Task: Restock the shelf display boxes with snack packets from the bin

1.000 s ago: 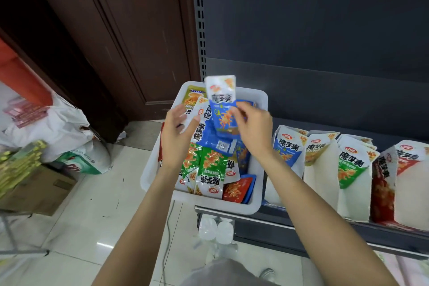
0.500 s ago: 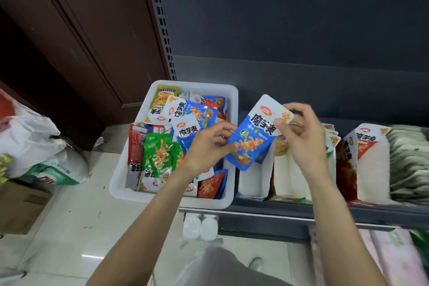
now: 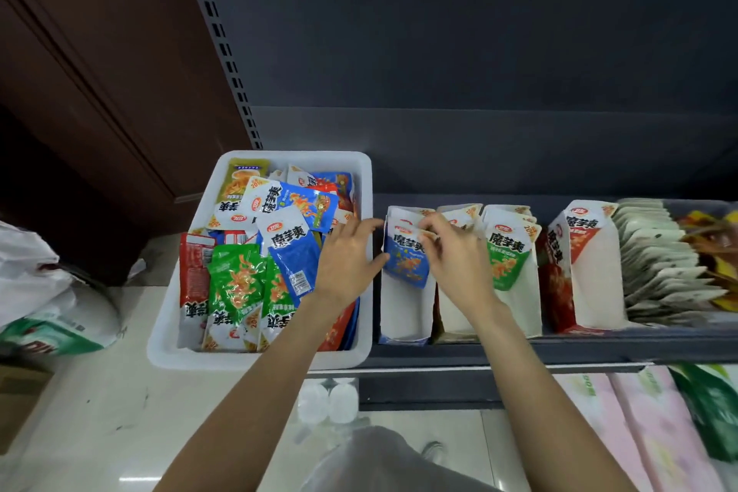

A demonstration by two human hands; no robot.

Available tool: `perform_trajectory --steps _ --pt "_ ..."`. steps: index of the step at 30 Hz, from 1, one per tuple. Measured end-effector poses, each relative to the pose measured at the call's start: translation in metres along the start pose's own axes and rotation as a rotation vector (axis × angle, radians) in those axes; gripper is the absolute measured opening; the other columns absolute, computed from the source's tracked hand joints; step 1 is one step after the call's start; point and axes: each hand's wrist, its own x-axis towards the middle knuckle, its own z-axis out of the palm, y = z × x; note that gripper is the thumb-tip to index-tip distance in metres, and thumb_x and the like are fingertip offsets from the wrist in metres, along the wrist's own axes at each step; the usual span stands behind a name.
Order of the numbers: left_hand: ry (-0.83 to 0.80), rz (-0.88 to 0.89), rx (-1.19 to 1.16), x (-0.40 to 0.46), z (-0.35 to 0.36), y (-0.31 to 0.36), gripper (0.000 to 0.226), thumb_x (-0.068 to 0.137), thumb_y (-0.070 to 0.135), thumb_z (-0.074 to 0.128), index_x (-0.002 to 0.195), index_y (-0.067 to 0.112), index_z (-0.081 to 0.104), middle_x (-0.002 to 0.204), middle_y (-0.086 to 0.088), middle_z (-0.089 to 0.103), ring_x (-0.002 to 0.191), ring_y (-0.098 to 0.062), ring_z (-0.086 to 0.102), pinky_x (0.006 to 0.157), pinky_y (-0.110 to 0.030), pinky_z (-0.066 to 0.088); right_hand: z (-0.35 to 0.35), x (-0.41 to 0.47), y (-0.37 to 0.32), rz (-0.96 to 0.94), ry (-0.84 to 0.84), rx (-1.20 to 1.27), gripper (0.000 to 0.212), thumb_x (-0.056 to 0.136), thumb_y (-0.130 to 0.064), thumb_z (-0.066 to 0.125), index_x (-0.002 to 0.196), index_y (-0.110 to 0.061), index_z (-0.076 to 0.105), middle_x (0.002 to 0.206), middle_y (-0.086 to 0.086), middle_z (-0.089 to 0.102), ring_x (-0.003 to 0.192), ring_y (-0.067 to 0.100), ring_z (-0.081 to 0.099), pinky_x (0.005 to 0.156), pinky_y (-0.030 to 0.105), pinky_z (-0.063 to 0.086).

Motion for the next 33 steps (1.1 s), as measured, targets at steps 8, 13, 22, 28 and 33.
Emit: perform_trajectory --steps 8,13,22,28,33 --pt "0.019 0.014 -0.070 -0.002 -0.003 -0.001 0.042 0.087 0.031 0.064 0.127 0.021 0.052 0.117 0.002 0.062 0.112 -0.017 0.050 0.097 -0.034 0.041 0.003 0.001 0.006 0.018 0.200 0.017 0.021 0.092 -0.015 0.048 0.099 -0.009 0.067 0.092 0.007 0.069 0.089 0.024 0.060 0.074 0.035 0.049" --pt "0.350 -0.122 -0.293 -0.030 -0.026 -0.009 0.023 0.093 0.029 0.056 0.114 0.021 0.060 0.103 0.008 0.064 0.093 -0.011 0.058 0.080 -0.031 0.049 -0.010 -0.003 -0.018 -0.063 0.232 0.202 0.026 0.093 -0.014 0.043 0.100 -0.006 0.067 0.095 0.006 0.066 0.089 0.018 0.057 0.077 0.022 0.044" --pt "0.267 -0.422 -0.253 -0.068 -0.053 -0.070 0.034 0.087 0.003 0.057 0.120 0.007 0.054 0.115 -0.010 0.061 0.094 -0.022 0.063 0.079 -0.040 0.052 0.064 0.020 -0.119 -0.106 -0.485 0.209 0.042 0.095 -0.018 0.052 0.137 -0.011 0.046 0.135 0.009 0.049 0.118 0.026 0.053 0.094 0.036 0.045" --pt "0.147 -0.533 -0.374 -0.067 -0.062 -0.071 0.040 0.096 0.016 0.049 0.136 0.010 0.046 0.130 -0.005 0.057 0.114 -0.021 0.055 0.090 -0.025 0.038 0.088 0.019 -0.147 -0.096 -0.647 -0.175 0.061 0.087 -0.027 0.063 0.138 -0.007 0.035 0.133 0.014 0.040 0.120 0.032 0.045 0.088 0.043 0.047" --pt "0.246 -0.653 -0.786 -0.069 -0.072 -0.064 0.036 0.096 0.027 0.051 0.131 0.019 0.051 0.122 0.002 0.060 0.099 -0.010 0.060 0.076 -0.018 0.046 0.062 0.022 -0.140 0.155 -0.428 0.268 0.040 0.095 -0.007 0.048 0.135 -0.010 0.044 0.115 0.012 0.061 0.102 0.028 0.061 0.077 0.034 0.050"
